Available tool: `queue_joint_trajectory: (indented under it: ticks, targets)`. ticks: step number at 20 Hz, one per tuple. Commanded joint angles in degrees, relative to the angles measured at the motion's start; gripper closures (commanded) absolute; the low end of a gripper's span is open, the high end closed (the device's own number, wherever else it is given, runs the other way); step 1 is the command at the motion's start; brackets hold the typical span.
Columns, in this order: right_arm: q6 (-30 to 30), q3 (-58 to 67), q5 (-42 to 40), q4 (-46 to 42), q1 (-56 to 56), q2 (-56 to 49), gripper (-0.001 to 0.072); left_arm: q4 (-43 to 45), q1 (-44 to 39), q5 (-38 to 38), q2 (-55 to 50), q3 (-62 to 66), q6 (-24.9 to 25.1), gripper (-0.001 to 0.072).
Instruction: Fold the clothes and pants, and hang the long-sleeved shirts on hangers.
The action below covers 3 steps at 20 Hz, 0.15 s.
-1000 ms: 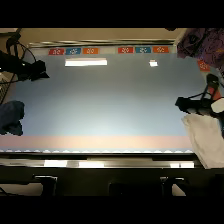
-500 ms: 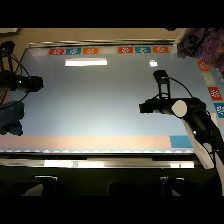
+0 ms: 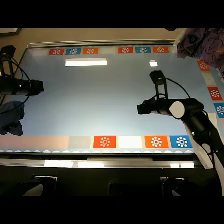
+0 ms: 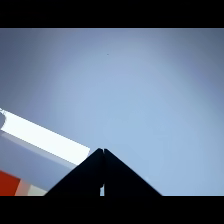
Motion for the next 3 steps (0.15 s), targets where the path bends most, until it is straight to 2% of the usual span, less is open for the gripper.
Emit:
queue_joint_trajectory:
  ticks: [1,3]
  targets:
    - [0.0,0.0,0.0,0.0,0.1,0.0,0.0681,0.1,0.0,0.1,0.1,-0.1,0.0,0.0688]
    - [0.0,0.0,0.0,0.0,0.1,0.0,0.0681,0.1,0.0,0.1,0.1,-0.1,0.0,0.0687]
